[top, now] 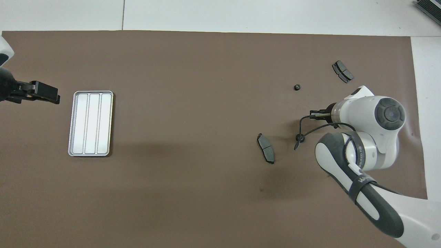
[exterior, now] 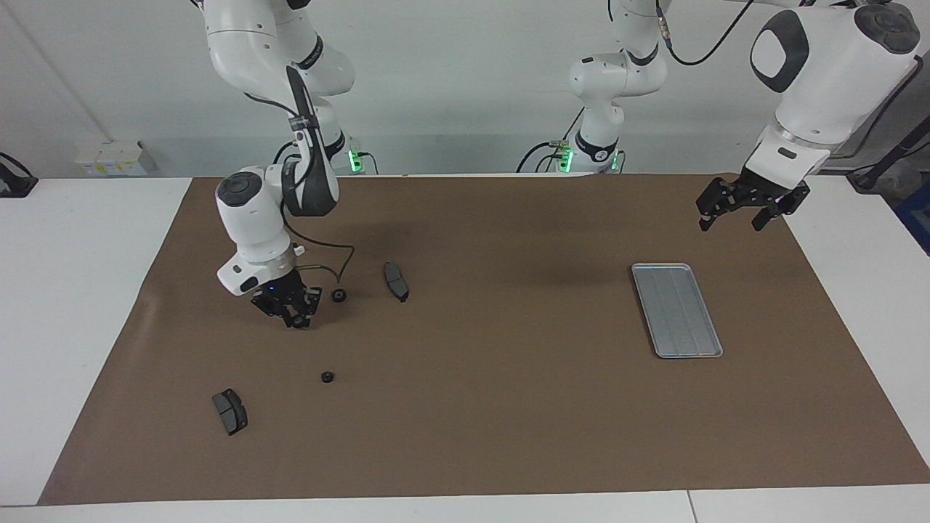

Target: Pick bearing gear from pile to tray

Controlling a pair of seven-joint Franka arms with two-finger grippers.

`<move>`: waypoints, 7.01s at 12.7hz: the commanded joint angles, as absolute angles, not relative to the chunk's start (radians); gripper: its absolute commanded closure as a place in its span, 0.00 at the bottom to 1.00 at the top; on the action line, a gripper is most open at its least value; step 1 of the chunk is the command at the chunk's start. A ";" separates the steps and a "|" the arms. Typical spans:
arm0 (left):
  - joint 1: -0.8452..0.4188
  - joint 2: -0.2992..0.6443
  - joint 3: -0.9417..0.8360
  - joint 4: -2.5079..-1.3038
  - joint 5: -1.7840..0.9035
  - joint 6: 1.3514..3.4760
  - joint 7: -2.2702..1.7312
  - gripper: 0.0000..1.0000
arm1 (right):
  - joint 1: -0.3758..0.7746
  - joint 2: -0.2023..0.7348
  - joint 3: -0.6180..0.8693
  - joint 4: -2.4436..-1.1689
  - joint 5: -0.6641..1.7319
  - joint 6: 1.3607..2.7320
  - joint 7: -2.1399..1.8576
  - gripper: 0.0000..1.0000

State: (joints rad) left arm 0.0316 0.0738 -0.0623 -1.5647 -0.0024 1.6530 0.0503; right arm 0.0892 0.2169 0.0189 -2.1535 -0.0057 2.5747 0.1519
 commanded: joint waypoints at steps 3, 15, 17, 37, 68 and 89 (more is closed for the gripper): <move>0.031 0.052 -0.057 -1.600 0.009 1.672 0.048 0.00 | 0.266 0.250 0.018 -1.982 -0.009 2.453 0.430 1.00; 0.040 0.052 -0.054 -1.643 0.009 1.704 0.048 0.00 | 0.586 0.523 0.018 -1.603 -0.130 2.278 0.911 1.00; 0.040 0.052 -0.054 -1.643 0.008 1.703 0.046 0.00 | 0.633 0.537 0.020 -1.598 -0.133 2.272 0.949 1.00; -0.257 0.192 -0.060 -1.683 0.003 1.940 -0.449 0.00 | 0.398 0.229 0.015 -1.991 -0.101 2.355 0.614 0.00; -0.586 0.423 -0.063 -1.868 0.005 2.307 -0.779 0.54 | 0.181 0.114 0.014 -2.355 0.052 2.565 0.164 0.66; -0.185 0.301 -0.061 -1.808 0.005 2.045 -0.297 0.90 | 0.534 0.363 0.015 -1.811 -0.039 2.344 0.751 1.00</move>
